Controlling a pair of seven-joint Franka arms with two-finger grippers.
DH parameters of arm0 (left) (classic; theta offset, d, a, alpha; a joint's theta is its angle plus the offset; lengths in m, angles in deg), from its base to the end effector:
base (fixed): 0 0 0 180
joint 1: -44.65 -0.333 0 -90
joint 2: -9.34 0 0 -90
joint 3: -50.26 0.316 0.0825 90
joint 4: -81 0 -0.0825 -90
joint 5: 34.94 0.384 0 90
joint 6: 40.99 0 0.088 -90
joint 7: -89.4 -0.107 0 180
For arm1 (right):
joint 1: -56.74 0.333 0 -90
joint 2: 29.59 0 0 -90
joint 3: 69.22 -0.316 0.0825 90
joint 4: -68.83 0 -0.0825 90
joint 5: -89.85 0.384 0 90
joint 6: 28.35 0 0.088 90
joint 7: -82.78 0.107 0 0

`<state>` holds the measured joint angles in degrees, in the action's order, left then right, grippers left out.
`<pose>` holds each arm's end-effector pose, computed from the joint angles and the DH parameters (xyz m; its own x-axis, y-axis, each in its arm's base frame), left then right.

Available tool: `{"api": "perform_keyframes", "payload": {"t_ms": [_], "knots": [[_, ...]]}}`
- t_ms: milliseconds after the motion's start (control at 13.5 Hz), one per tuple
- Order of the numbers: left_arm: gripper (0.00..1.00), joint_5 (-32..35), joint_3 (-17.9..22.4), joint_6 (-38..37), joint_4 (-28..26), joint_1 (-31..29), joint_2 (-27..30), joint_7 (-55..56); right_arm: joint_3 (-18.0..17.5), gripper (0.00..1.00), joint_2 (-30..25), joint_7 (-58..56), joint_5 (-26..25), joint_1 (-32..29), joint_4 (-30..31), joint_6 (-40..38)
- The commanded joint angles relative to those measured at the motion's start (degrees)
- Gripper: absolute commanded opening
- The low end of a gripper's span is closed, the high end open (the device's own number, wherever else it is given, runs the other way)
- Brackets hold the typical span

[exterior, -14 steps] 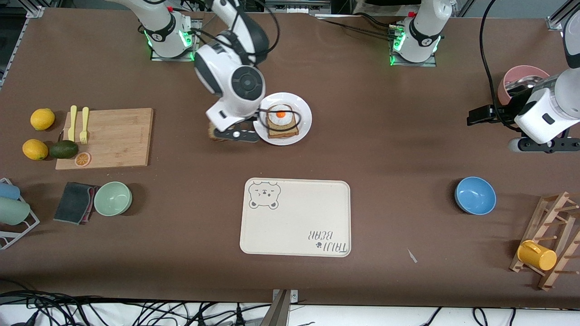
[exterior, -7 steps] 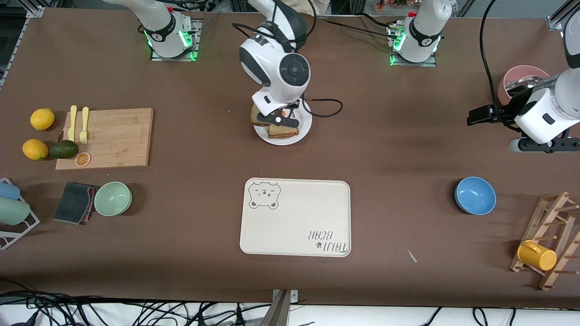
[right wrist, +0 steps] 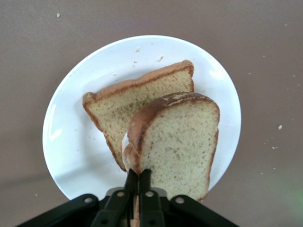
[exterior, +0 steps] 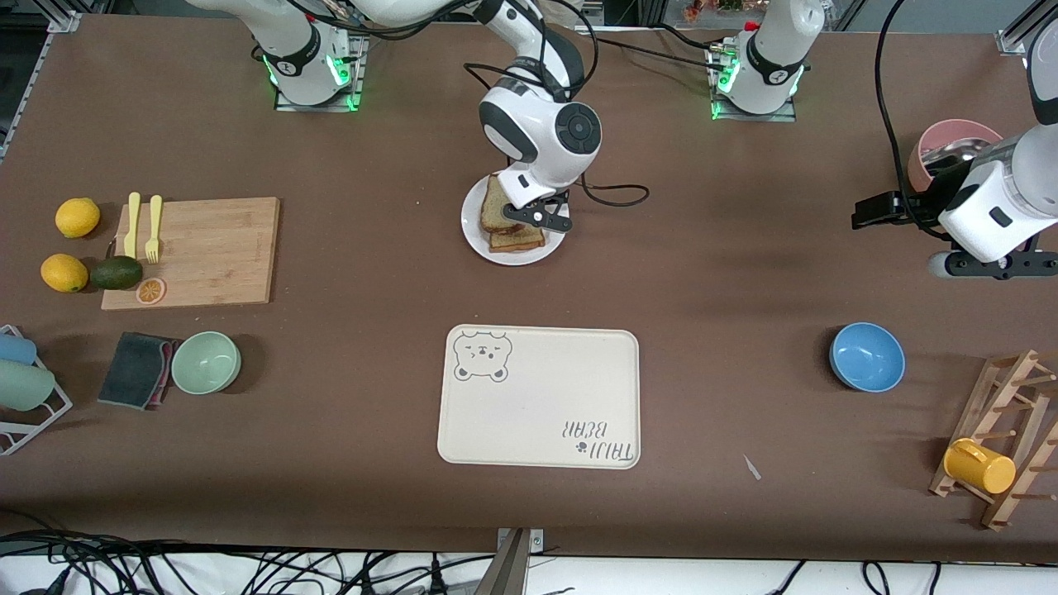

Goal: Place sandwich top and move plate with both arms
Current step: 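Carry the bread to the plate and lay it on the egg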

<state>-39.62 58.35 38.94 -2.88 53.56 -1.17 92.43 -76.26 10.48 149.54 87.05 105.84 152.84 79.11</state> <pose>0.5857 -0.0254 0.5571 0.9677 0.0288 -0.2503 0.0407 -0.9983 0.0426 0.3954 0.5593 0.2498 0.9697 -0.1961 -0.1460 -0.1570 -0.9573 0.2428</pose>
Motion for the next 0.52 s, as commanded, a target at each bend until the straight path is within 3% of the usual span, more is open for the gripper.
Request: {"api": "perform_keyframes", "payload": {"t_ms": [0, 148, 444], "knots": [[1.0, -2.17, 0.17, -1.1, 1.87, -0.47, -0.92, -0.66, 0.63, 1.0, 0.63, 3.37, -1.15, 0.73, -2.18, 0.2], [1.0, -2.17, 0.17, -1.1, 1.87, -0.47, -0.92, -0.66, 0.8, 1.0, -0.07, 2.07, -1.16, 0.03, -3.32, -0.4], [1.0, -2.96, 0.26, -1.1, 1.87, -0.47, -0.92, -0.66, 0.89, 1.0, -6.48, -6.09, -0.28, -5.41, -3.5, -3.74]]}}
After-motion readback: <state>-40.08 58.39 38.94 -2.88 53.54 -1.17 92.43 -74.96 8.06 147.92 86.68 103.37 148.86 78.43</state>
